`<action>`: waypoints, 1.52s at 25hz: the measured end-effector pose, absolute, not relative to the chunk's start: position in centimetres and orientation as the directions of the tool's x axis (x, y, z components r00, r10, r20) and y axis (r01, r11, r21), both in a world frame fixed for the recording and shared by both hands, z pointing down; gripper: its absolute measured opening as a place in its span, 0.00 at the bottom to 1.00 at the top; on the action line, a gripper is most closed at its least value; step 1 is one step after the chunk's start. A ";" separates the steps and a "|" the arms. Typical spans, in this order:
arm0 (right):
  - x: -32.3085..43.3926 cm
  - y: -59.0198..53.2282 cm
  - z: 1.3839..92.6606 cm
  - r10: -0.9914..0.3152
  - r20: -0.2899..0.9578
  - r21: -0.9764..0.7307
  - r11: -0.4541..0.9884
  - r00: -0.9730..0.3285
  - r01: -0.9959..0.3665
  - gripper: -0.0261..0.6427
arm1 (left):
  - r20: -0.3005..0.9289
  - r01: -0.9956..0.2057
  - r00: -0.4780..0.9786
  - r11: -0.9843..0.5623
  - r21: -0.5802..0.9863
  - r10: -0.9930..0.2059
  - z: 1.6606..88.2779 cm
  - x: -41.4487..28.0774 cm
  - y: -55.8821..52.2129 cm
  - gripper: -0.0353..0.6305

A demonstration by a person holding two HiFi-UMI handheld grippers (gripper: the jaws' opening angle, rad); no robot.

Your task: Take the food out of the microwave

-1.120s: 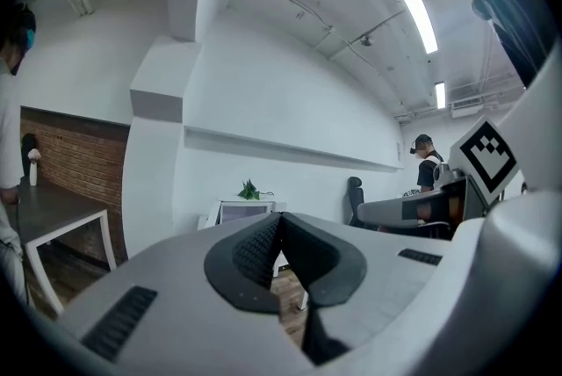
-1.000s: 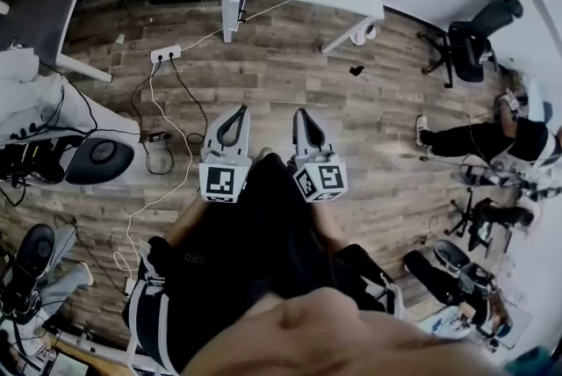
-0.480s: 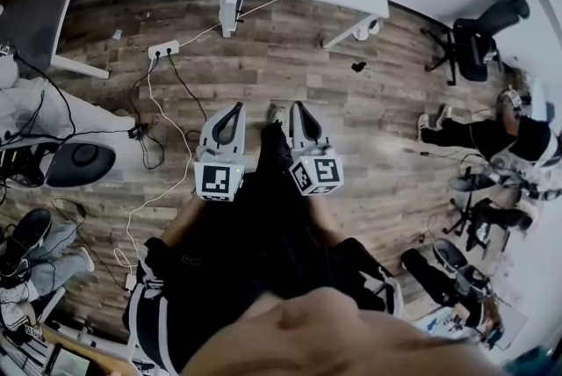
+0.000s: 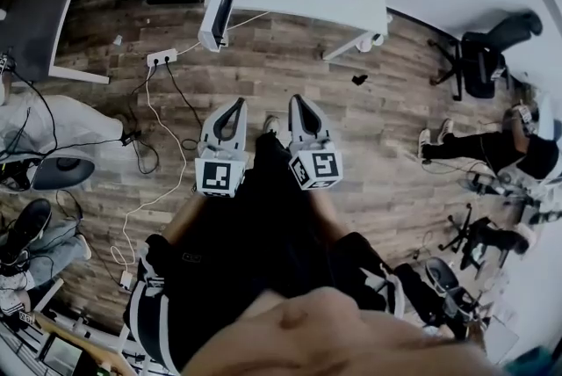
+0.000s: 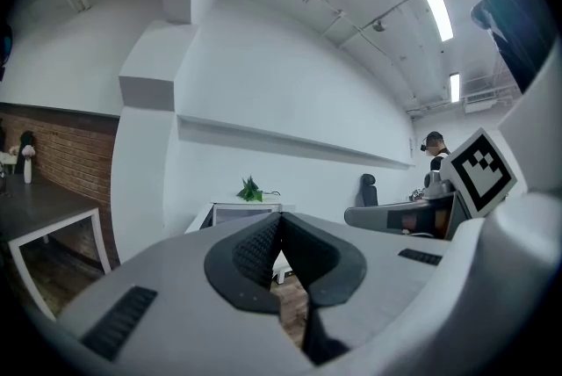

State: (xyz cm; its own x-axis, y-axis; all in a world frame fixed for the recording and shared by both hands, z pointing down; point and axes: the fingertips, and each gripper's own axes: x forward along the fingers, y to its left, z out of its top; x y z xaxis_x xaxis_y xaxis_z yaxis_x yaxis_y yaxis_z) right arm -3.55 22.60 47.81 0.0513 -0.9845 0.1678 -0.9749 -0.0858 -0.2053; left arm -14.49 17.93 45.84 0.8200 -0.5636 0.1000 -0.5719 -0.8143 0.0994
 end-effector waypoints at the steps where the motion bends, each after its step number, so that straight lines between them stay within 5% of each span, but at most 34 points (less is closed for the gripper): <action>1: -2.5 22.3 47.6 -0.985 0.165 -0.199 -0.078 0.046 -0.977 0.08 | 0.100 -0.573 0.819 -0.813 0.101 -0.565 45.7 -13.4 17.8 0.10; 14: 8.6 19.1 48.2 -0.986 0.162 -0.201 0.010 -0.043 -0.980 0.08 | 0.113 -0.611 0.792 -0.784 0.110 -0.601 45.5 -2.0 15.9 0.10; 38: 12.6 6.8 50.3 -0.973 0.226 -0.169 0.004 -0.043 -0.986 0.08 | 0.104 -0.603 0.798 -0.786 0.135 -0.594 46.0 2.6 2.8 0.10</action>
